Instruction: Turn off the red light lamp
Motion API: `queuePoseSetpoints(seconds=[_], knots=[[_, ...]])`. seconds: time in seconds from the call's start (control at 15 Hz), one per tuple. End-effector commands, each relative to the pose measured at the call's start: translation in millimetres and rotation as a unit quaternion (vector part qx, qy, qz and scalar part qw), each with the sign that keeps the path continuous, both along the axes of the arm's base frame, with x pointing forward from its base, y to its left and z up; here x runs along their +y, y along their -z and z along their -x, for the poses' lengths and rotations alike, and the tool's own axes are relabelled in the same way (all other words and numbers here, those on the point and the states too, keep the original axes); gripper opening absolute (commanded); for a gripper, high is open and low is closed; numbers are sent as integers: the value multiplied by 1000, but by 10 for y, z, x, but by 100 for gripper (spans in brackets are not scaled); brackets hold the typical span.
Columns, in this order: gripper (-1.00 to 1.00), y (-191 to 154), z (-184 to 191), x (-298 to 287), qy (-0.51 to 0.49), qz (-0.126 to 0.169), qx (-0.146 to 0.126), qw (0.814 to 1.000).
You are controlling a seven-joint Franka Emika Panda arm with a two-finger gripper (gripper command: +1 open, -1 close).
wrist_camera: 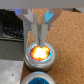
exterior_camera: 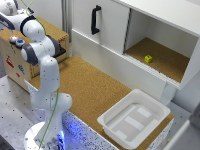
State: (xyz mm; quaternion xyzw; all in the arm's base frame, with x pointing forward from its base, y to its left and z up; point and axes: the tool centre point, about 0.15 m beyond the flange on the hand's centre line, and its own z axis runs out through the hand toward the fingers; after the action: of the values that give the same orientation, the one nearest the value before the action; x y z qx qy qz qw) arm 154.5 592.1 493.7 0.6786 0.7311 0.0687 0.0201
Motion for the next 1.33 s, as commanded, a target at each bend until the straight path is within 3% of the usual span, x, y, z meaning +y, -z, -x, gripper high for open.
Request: queuePoseSetpoints(seconds=[0.0, 0.53, 0.67, 0.93, 1.0, 1.27], knots=[[-100, 202, -148, 254, -6, 68, 29, 997], [-100, 464, -167, 154, -9, 101, 26, 994], [-100, 324, -215, 152, 0, 90, 24, 996], [-100, -278, -376, 132, 28, 38, 1, 999], [100, -375, -444, 106, 46, 24, -1, 999], [100, -358, -590, 46, 81, 17, -10, 996]])
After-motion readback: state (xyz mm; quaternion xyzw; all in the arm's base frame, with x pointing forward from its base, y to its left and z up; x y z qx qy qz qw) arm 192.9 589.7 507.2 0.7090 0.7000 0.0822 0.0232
